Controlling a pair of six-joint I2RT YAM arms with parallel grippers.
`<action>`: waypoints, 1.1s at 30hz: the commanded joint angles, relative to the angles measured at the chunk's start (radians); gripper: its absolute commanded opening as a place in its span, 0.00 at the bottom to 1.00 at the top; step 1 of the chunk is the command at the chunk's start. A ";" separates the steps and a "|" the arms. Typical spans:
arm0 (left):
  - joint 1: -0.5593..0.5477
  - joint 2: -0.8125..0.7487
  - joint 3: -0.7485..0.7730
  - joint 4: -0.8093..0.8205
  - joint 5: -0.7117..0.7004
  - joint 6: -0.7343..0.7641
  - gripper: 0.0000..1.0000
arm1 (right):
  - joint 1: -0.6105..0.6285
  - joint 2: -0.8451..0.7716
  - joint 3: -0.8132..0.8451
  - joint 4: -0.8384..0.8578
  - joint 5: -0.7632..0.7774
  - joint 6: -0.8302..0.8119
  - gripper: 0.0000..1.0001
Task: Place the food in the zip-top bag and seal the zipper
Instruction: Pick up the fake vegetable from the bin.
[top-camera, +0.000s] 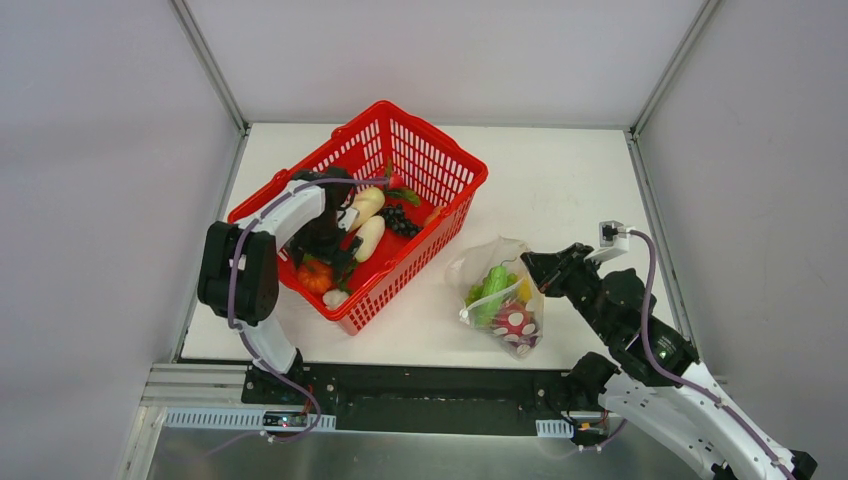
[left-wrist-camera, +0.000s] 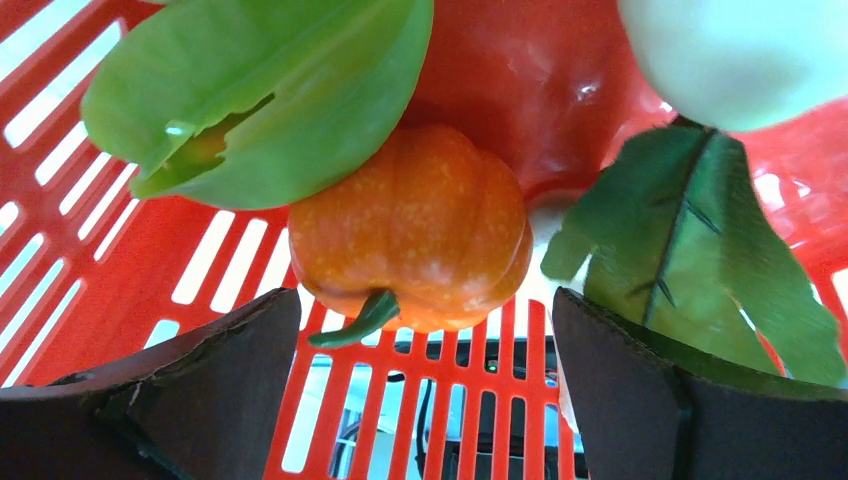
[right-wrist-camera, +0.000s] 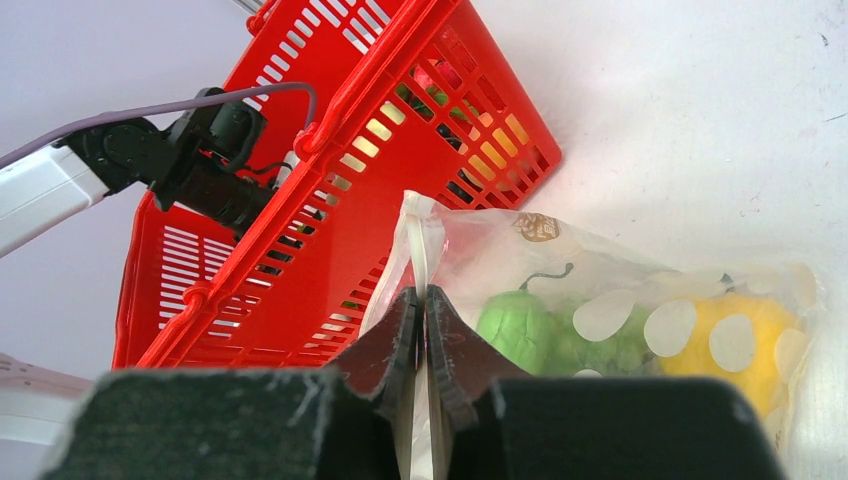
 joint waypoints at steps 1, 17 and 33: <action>0.016 0.044 0.018 -0.052 -0.005 -0.011 0.98 | 0.002 -0.011 0.034 0.035 0.011 -0.012 0.09; 0.029 0.116 0.046 -0.054 0.028 -0.039 0.87 | 0.003 -0.016 0.038 0.033 0.010 -0.010 0.09; 0.021 -0.352 -0.008 -0.101 0.087 -0.101 0.50 | 0.002 0.005 0.035 0.042 0.001 0.005 0.09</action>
